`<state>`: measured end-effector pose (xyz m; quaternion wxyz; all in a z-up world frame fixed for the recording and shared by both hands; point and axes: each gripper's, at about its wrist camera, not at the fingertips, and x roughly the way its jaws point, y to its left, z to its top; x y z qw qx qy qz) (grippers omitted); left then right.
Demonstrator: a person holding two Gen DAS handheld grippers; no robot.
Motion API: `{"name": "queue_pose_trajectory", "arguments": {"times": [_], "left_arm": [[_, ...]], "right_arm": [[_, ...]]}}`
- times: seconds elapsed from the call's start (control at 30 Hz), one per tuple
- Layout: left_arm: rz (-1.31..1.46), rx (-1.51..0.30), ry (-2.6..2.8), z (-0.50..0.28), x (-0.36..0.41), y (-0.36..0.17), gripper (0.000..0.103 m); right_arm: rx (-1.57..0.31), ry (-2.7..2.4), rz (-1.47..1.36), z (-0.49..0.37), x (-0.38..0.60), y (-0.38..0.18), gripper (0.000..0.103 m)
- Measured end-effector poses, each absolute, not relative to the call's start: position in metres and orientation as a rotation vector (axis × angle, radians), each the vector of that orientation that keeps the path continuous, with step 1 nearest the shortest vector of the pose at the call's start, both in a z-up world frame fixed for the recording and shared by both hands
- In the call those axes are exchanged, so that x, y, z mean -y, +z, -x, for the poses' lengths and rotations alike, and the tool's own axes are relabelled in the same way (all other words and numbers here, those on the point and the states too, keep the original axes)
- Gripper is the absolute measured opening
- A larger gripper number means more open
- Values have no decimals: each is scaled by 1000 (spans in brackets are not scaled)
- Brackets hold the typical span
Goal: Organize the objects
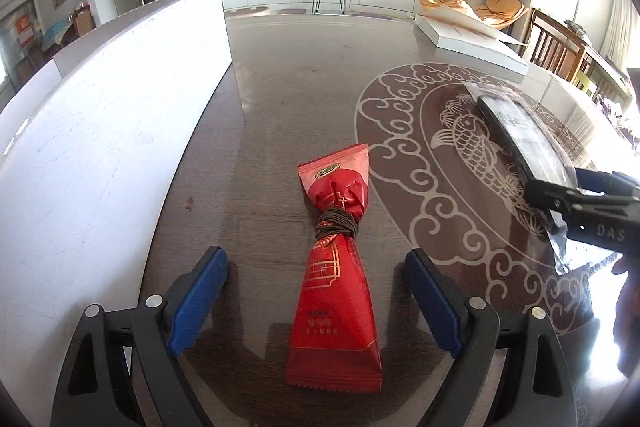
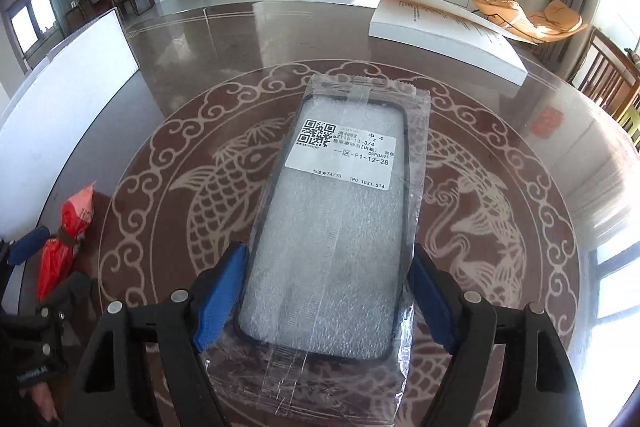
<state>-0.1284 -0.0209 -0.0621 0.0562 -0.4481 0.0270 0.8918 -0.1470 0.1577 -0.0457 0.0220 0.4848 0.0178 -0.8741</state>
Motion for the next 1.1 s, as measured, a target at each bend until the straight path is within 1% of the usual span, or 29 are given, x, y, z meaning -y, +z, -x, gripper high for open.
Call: {"name": "queue_pose_trajectory", "arguments": {"times": [0.17, 0.3, 0.33, 0.4, 0.47, 0.5, 0.57, 0.63, 1.1], "left_arm": [[1359, -82, 2705, 129, 20, -62, 90], [1359, -82, 2705, 128, 21, -62, 90], [1359, -82, 2705, 129, 20, -62, 90], [1360, -83, 2705, 129, 20, -62, 90], [1359, -83, 2704, 129, 19, -63, 91], [1360, -84, 2702, 129, 18, -63, 91], [1368, -103, 2683, 131, 14, -65, 100], [1375, -111, 2666, 133, 11, -66, 103], [1376, -112, 2657, 136, 9, -68, 103]], "right_arm": [[-29, -2764, -1459, 59, -165, -46, 80], [-50, -2779, -1417, 16, -160, -47, 81], [-54, -2787, -1412, 13, -159, -47, 84], [-51, -2792, -1438, 15, -160, -49, 98], [2, -2788, -1477, 19, -166, -52, 103], [9, -2796, -1476, 19, -167, -52, 103], [1, -2805, -1473, 18, -166, -52, 103], [2, -2806, -1472, 21, -166, -53, 103], [2, -2806, -1472, 20, -166, -53, 103]]}}
